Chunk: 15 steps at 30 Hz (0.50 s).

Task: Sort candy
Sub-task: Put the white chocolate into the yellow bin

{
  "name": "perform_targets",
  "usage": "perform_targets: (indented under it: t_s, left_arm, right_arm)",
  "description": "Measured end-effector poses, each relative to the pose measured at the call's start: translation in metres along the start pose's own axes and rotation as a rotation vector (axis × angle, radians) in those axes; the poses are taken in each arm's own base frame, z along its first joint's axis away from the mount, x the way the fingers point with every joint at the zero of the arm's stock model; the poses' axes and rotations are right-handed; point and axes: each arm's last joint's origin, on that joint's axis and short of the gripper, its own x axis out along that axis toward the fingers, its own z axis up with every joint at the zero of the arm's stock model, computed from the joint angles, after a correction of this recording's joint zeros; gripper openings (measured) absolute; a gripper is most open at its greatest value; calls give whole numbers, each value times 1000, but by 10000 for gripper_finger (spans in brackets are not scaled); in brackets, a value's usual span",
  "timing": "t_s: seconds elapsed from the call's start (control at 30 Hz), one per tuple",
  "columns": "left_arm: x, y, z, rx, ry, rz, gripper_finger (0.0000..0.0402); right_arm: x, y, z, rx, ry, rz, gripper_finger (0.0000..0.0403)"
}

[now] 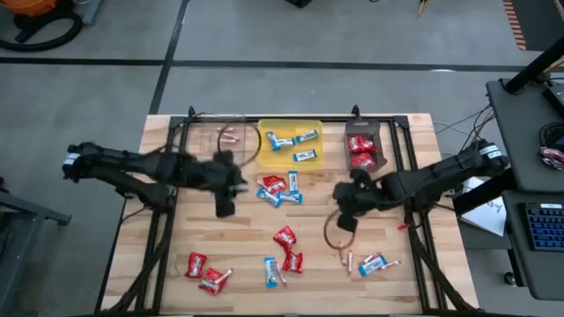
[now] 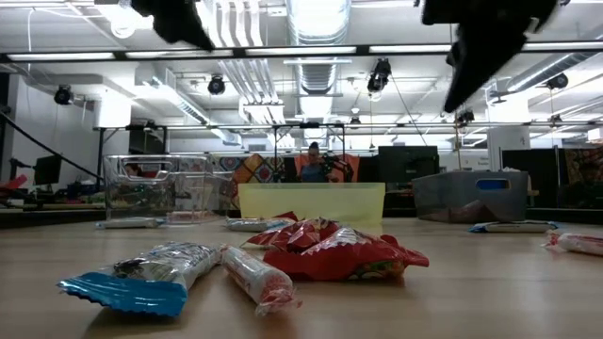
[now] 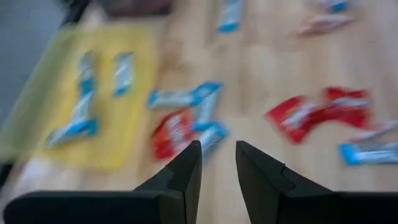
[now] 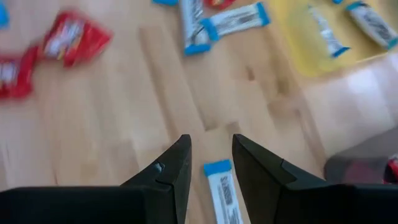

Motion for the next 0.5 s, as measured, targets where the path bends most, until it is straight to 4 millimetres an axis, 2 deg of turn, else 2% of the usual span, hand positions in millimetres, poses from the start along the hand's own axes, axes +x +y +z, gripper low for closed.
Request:
perform_targets:
  t_s: [0.23, 0.33, 0.5]
  left_arm:
    - [2, -57, 8, 110, -220, -189, 84]
    - [5, -72, 7, 126, -286, -236, 84]
    - [17, -83, 4, 124, -288, -225, 84]
  right_arm:
    - [9, 16, -40, -180, 41, 26, 111]
    - [18, 15, -55, -156, 30, 8, 111]
    - [31, 7, -74, -51, 34, -19, 112]
